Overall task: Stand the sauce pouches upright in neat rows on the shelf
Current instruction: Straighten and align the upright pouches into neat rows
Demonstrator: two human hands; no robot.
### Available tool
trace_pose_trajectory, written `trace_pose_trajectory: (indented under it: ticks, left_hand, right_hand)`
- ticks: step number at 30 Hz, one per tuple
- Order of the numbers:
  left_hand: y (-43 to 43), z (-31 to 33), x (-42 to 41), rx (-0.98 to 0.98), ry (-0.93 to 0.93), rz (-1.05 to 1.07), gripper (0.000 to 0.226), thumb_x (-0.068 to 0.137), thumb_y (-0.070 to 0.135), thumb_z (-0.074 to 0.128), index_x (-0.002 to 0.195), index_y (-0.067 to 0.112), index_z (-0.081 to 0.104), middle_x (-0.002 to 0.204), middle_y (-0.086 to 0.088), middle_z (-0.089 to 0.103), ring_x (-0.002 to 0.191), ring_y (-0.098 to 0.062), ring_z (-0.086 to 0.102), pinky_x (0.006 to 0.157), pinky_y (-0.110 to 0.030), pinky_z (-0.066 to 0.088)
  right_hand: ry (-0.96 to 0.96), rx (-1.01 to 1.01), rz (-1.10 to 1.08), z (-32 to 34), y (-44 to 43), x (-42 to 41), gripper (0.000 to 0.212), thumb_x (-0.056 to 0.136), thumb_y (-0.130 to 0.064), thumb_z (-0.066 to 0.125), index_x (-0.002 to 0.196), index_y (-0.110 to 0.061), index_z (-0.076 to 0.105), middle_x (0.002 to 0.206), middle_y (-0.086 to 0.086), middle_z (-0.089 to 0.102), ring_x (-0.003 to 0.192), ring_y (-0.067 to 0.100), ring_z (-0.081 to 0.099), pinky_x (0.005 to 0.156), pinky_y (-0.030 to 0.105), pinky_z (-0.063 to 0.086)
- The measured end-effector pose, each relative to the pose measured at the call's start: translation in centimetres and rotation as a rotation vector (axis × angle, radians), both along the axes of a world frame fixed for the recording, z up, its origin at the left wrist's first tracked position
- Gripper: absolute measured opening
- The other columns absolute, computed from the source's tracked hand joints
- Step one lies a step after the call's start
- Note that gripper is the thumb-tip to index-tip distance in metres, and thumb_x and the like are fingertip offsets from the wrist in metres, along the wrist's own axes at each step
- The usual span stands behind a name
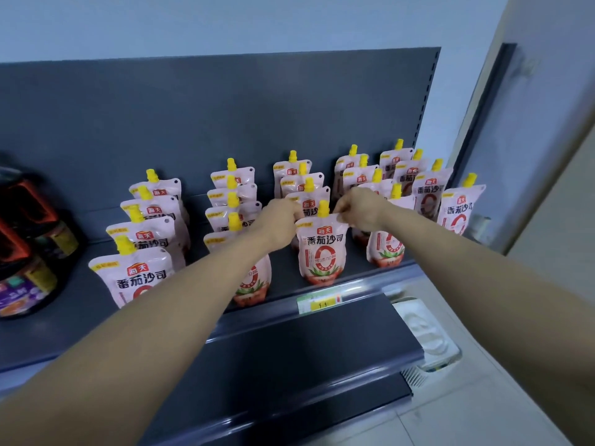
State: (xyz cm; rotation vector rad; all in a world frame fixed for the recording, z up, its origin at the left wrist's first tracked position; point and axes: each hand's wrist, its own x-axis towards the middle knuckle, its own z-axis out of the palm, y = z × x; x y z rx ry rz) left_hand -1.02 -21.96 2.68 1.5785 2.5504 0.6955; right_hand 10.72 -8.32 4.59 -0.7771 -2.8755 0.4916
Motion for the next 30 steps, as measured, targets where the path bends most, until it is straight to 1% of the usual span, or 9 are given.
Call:
trace_pose_trajectory:
  ticks: [4, 8, 11, 15, 20, 22, 24, 27, 30]
  left_hand:
    - [0.4, 0.2, -0.1, -0.053, -0.006, -0.016, 0.021, 0.084, 0.002, 0.059, 0.103, 0.011, 0.065, 0.104, -0.009, 0.067, 0.087, -0.020, 0.058, 0.071, -0.028, 0.045]
    - [1.0, 1.4, 0.3, -0.015, -0.077, -0.024, 0.035, 0.081, 0.006, 0.064, 0.116, 0.009, 0.057, 0.109, -0.008, 0.063, 0.097, -0.022, 0.059, 0.082, -0.032, 0.049]
    - [1.8, 2.0, 1.1, -0.047, -0.106, -0.036, 0.031, 0.081, 0.010, 0.065, 0.111, 0.010, 0.059, 0.102, -0.002, 0.062, 0.091, -0.017, 0.057, 0.076, -0.029, 0.045]
    - [3.0, 1.9, 2.5, -0.044, -0.125, 0.004, 0.011, 0.079, 0.007, 0.065, 0.086, 0.000, 0.061, 0.082, -0.013, 0.065, 0.079, -0.028, 0.061, 0.068, -0.034, 0.047]
    - [3.2, 1.5, 3.7, 0.006, -0.193, 0.094, 0.009, 0.080, 0.000, 0.062, 0.088, 0.003, 0.060, 0.065, 0.004, 0.051, 0.072, -0.019, 0.052, 0.062, -0.025, 0.041]
    - [3.2, 1.4, 4.1, 0.016, -0.189, 0.122, 0.012, 0.081, 0.000, 0.060, 0.091, 0.007, 0.061, 0.066, 0.007, 0.052, 0.070, -0.017, 0.052, 0.061, -0.024, 0.040]
    - [3.4, 1.4, 4.5, 0.019, -0.174, 0.157, 0.013, 0.081, 0.000, 0.059, 0.089, 0.010, 0.061, 0.067, 0.005, 0.055, 0.071, -0.019, 0.054, 0.061, -0.025, 0.042]
    - [3.5, 1.6, 5.0, 0.009, -0.146, 0.204, 0.026, 0.081, 0.001, 0.060, 0.107, 0.006, 0.062, 0.087, -0.010, 0.064, 0.089, -0.030, 0.061, 0.082, -0.039, 0.050]
    - [3.7, 1.7, 5.4, 0.019, -0.120, 0.261, 0.037, 0.082, 0.002, 0.060, 0.118, 0.008, 0.058, 0.102, -0.014, 0.066, 0.099, -0.031, 0.061, 0.088, -0.039, 0.049]
  right_hand:
    - [0.098, -0.080, -0.028, 1.7, 1.8, 1.8, 0.025, 0.087, 0.001, 0.057, 0.107, -0.004, 0.071, 0.113, 0.009, 0.069, 0.099, 0.019, 0.061, 0.086, 0.024, 0.045]
    - [0.216, 0.040, -0.176, 4.2, 5.9, 4.7, 0.023, 0.088, -0.002, 0.057, 0.105, -0.005, 0.072, 0.113, 0.009, 0.070, 0.103, 0.022, 0.062, 0.085, 0.025, 0.046]
    - [0.069, 0.025, -0.193, 4.4, 8.4, 6.5, 0.033, 0.086, 0.001, 0.053, 0.115, -0.005, 0.066, 0.122, 0.011, 0.065, 0.109, 0.024, 0.058, 0.090, 0.029, 0.046]
    - [-0.112, -0.081, -0.104, 3.0, 10.3, 7.7, 0.053, 0.082, 0.004, 0.056, 0.134, -0.004, 0.050, 0.132, 0.014, 0.057, 0.122, 0.029, 0.052, 0.105, 0.041, 0.042]
    - [-0.103, 0.012, -0.032, 2.1, 11.9, 7.7, 0.034, 0.087, -0.009, 0.061, 0.120, -0.003, 0.062, 0.126, 0.012, 0.062, 0.116, 0.028, 0.056, 0.098, 0.033, 0.042]
    - [-0.118, 0.060, -0.006, 1.5, 12.0, 7.5, 0.028, 0.090, -0.009, 0.056, 0.115, 0.000, 0.065, 0.119, 0.017, 0.065, 0.110, 0.031, 0.058, 0.097, 0.038, 0.046]
    - [-0.107, 0.096, 0.021, 0.8, 12.2, 7.4, 0.026, 0.092, -0.006, 0.050, 0.112, 0.001, 0.066, 0.114, 0.018, 0.066, 0.106, 0.032, 0.059, 0.089, 0.033, 0.046]
    - [-0.086, 0.154, 0.040, 0.4, 12.7, 7.5, 0.025, 0.091, -0.002, 0.049, 0.107, -0.001, 0.068, 0.110, 0.016, 0.067, 0.103, 0.032, 0.061, 0.081, 0.028, 0.042]
    - [-0.107, 0.160, 0.063, 0.5, 13.2, 7.4, 0.023, 0.090, -0.002, 0.050, 0.107, -0.001, 0.067, 0.108, 0.015, 0.067, 0.101, 0.031, 0.062, 0.086, 0.034, 0.048]
